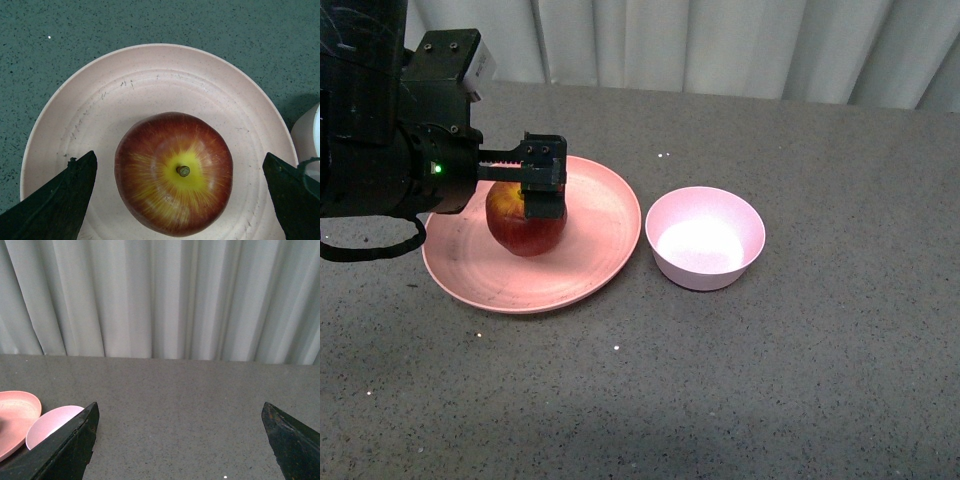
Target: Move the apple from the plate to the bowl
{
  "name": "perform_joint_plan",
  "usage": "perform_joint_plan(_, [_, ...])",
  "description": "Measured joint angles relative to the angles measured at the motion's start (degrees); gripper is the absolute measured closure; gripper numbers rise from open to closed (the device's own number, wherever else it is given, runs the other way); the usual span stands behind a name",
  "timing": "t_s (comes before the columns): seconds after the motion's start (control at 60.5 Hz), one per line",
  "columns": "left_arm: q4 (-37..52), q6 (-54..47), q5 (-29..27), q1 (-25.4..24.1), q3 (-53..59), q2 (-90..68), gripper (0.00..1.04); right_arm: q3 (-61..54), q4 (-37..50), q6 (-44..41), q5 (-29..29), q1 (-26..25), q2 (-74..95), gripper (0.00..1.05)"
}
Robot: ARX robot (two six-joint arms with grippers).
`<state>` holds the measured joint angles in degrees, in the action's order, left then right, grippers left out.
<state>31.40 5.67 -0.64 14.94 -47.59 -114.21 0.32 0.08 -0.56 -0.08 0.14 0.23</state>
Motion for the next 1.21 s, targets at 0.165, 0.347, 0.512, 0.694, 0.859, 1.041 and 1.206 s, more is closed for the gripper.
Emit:
perform_joint_plan(0.165, [-1.0, 1.1, 0.4, 0.1, -1.8, -2.3, 0.07, 0.0, 0.0, 0.0, 0.0, 0.0, 0.0, 0.09])
perform_joint_plan(0.347, [-1.4, 1.0, 0.1, 0.2, -2.6, -3.3, 0.07, 0.0, 0.0, 0.0, 0.0, 0.0, 0.0, 0.09])
perform_joint_plan(0.512, [-1.9, 0.8, -0.2, 0.2, -2.9, -4.5, 0.07, 0.0, 0.0, 0.0, 0.0, 0.0, 0.0, 0.09])
perform_joint_plan(0.694, [-1.9, 0.5, -0.7, 0.2, -2.9, -5.0, 0.15, 0.0, 0.0, 0.0, 0.0, 0.0, 0.0, 0.09])
perform_joint_plan(0.859, [-1.9, 0.5, -0.7, 0.3, -2.9, -5.0, 0.30, 0.0, 0.0, 0.0, 0.0, 0.0, 0.0, 0.09])
perform_joint_plan(1.041, [-2.6, 1.0, 0.0, 1.0, -2.9, -4.1, 0.32, 0.0, 0.0, 0.0, 0.0, 0.0, 0.0, 0.09])
perform_joint_plan(1.206, [-4.5, 3.6, 0.9, 3.8, -3.2, -0.6, 0.32, 0.0, 0.0, 0.0, 0.0, 0.0, 0.0, 0.09])
